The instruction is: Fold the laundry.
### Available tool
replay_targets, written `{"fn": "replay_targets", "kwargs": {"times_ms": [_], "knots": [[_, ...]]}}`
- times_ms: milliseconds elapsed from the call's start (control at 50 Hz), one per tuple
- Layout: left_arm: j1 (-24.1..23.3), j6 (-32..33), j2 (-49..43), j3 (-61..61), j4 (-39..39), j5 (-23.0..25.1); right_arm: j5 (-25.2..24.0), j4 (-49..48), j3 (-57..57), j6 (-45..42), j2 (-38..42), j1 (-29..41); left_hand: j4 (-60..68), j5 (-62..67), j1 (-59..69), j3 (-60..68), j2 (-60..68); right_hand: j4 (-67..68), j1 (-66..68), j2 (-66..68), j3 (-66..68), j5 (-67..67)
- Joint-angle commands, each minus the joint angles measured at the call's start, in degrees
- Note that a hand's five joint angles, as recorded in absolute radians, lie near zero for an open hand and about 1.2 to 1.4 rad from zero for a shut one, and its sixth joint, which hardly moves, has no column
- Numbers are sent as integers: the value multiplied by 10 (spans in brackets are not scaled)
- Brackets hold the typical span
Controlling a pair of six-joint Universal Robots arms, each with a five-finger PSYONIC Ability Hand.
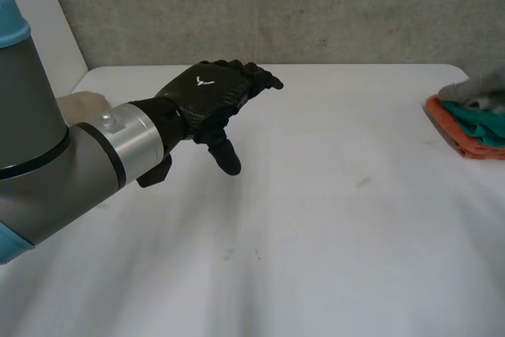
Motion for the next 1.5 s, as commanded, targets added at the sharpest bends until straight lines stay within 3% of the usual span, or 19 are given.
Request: {"fn": "replay_targets", "kwargs": {"times_ms": [20,160,180,200,220,360,540,660,720,780,880,980,1060,1120,1220,1340,1440,1480,1500], "knots": [[-1,-1,-2,-1,0,-10,-38,-4,38,-18,23,-24,17,7,22,12,16,117,267,128,140,163],[-4,-4,-4,-3,1,-15,-56,8,59,-19,-1,-35,17,7,22,12,16,117,267,128,140,163],[-5,-5,-4,-3,1,-15,-56,10,61,-19,-6,-35,17,7,22,12,16,43,193,54,65,88],[-5,-5,-4,-3,1,-15,-53,15,64,-20,-10,-35,17,7,22,12,16,-170,-19,-158,-147,-124],[-5,-5,-4,-3,1,-15,-50,30,68,-23,-21,-35,17,7,22,12,16,-583,-433,-572,-560,-537],[-5,-5,0,-3,1,-15,-10,131,73,-97,-87,-44,17,7,22,12,16,-583,-433,-572,-560,-537],[-4,-7,4,-2,1,-16,75,288,95,-372,-184,-83,15,6,20,10,15,-583,-433,-572,-560,-537],[-4,-7,5,0,1,-16,263,279,71,-539,-236,-90,14,4,18,8,13,-583,-433,-572,-560,-537],[-3,-8,11,0,10,-20,309,243,59,-538,-245,-81,15,6,20,10,15,-583,-433,-572,-560,-537],[-3,-7,15,-3,26,-39,306,183,75,-474,-263,-41,17,7,22,12,16,-583,-433,-572,-560,-537],[2,5,41,-28,118,-129,262,130,170,-309,-371,32,19,9,23,14,18,-583,-433,-572,-560,-537],[25,24,47,-41,197,-186,123,91,331,-190,-485,129,21,11,25,15,20,-583,-433,-572,-560,-537],[104,99,46,-52,204,-193,59,66,444,-207,-526,204,17,7,22,12,16,-583,-433,-572,-560,-537],[164,170,31,-54,204,-194,45,66,493,-244,-525,252,12,2,17,7,11,-583,-433,-572,-560,-537],[236,262,-36,-48,207,-199,61,91,546,-340,-489,315,9,-1,13,3,8,-583,-433,-572,-560,-537],[323,336,-177,-7,205,-221,102,112,551,-412,-424,324,9,-1,13,3,8,-583,-433,-572,-560,-537],[344,392,-258,27,207,-251,118,124,554,-445,-409,320,25,16,30,20,25,-583,-433,-572,-560,-537],[347,407,-277,35,209,-256,117,124,554,-447,-405,319,114,104,118,109,113,-583,-433,-572,-560,-537],[348,414,-290,40,210,-259,117,124,554,-447,-403,318,343,333,347,338,342,-583,-433,-572,-560,-537]]}}
